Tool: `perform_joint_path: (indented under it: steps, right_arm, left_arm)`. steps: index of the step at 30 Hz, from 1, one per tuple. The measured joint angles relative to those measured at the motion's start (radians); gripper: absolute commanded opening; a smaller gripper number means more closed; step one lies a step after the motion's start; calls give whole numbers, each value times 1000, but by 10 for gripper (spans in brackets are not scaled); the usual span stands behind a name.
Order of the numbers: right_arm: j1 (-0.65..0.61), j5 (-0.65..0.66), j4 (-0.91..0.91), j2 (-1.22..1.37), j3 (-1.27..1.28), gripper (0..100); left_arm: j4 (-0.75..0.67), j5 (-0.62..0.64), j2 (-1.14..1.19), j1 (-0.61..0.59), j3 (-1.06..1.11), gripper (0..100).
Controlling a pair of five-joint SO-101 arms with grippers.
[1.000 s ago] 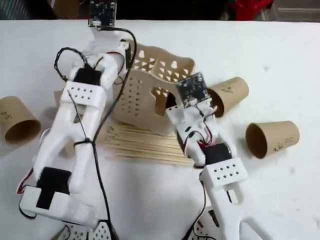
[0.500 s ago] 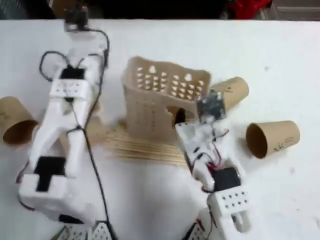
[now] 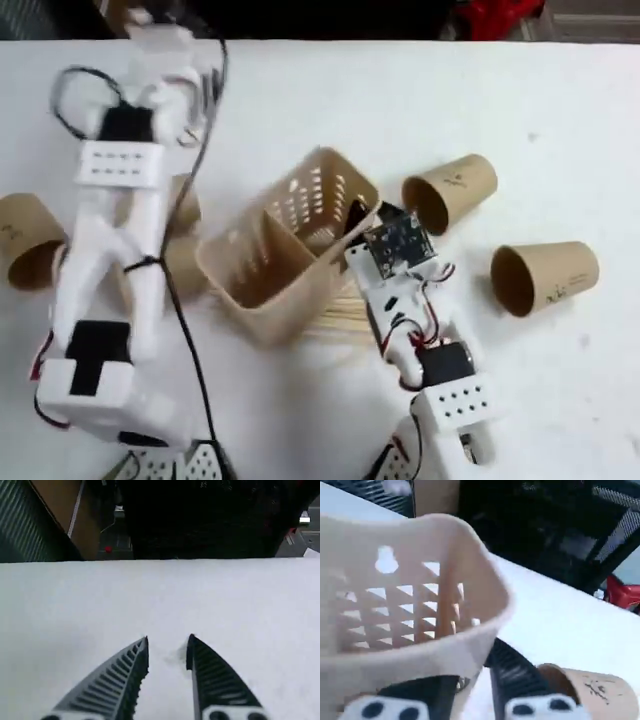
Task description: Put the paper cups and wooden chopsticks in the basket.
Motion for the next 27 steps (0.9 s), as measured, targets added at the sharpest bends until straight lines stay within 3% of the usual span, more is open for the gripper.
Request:
perform_joint_path:
  steps: [8,14,22,27]
  right_arm:
    - [58,11,-14,17,-6,15]
    - [97,-34,-14,253,-186,15]
    - [137,-207,-14,712,-667,15]
    - [135,-310,-14,944,-858,16]
  left_arm:
    - [463,-17,-9,-5,-410,207]
    - [733,-97,-15,97,-621,207]
    - [798,-101,-17,115,-678,207]
    - [798,-101,-17,57,-678,207]
